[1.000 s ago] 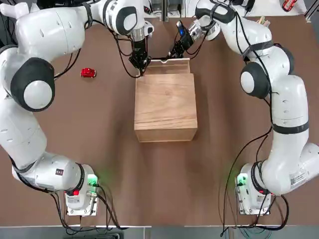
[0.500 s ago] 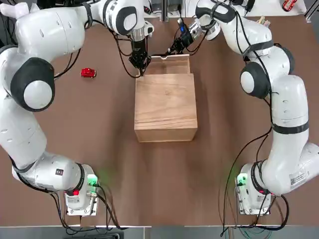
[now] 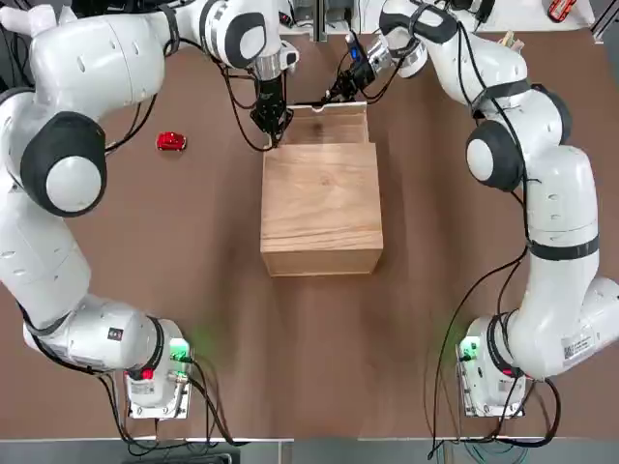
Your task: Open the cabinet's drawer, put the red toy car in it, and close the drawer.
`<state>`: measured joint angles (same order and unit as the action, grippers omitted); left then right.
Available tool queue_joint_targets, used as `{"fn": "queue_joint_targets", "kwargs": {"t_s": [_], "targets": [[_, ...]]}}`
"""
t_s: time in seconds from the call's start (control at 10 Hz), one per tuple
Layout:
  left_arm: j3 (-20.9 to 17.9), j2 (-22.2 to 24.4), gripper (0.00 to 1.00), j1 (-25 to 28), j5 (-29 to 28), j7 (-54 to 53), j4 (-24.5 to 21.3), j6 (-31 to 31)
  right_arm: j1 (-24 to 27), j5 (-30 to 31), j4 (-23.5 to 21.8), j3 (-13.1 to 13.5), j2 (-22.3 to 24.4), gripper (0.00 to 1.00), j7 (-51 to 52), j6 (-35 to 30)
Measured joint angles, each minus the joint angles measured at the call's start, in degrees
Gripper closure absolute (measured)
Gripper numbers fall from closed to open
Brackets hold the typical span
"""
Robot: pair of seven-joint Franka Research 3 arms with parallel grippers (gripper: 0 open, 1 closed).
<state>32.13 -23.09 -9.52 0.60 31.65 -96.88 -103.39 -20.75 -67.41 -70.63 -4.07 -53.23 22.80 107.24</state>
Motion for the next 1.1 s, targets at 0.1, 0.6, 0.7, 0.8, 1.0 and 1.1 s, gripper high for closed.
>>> {"fn": "queue_joint_targets", "kwargs": {"t_s": [0.1,0.6,0.7,0.8,1.0,1.1], "targets": [[0.0,0.0,0.97,0.0,0.0,0.0,0.0,0.0,0.0,-0.21,0.05,0.0,-0.03,0.69,-0.05,0.48],[-0.01,0.0,0.97,0.04,0.0,0.0,0.31,0.0,-0.03,-0.3,0.27,0.0,-0.26,0.56,0.07,1.1],[-0.04,0.0,0.97,0.09,0.0,0.0,0.47,0.0,-0.08,-0.32,0.27,0.0,-0.28,0.41,0.16,1.12],[-0.04,0.0,0.97,0.1,0.0,0.0,0.5,0.0,-0.12,-0.33,0.29,0.0,-0.28,0.3,0.19,1.15],[-0.05,0.0,0.97,0.16,0.0,0.0,0.57,0.0,-0.19,-0.46,0.4,-0.04,-0.28,0.15,0.19,1.15],[-0.11,0.01,0.95,0.43,0.0,0.0,0.85,0.0,-0.26,-0.52,0.53,-0.06,-0.28,0.0,0.21,1.15]]}}
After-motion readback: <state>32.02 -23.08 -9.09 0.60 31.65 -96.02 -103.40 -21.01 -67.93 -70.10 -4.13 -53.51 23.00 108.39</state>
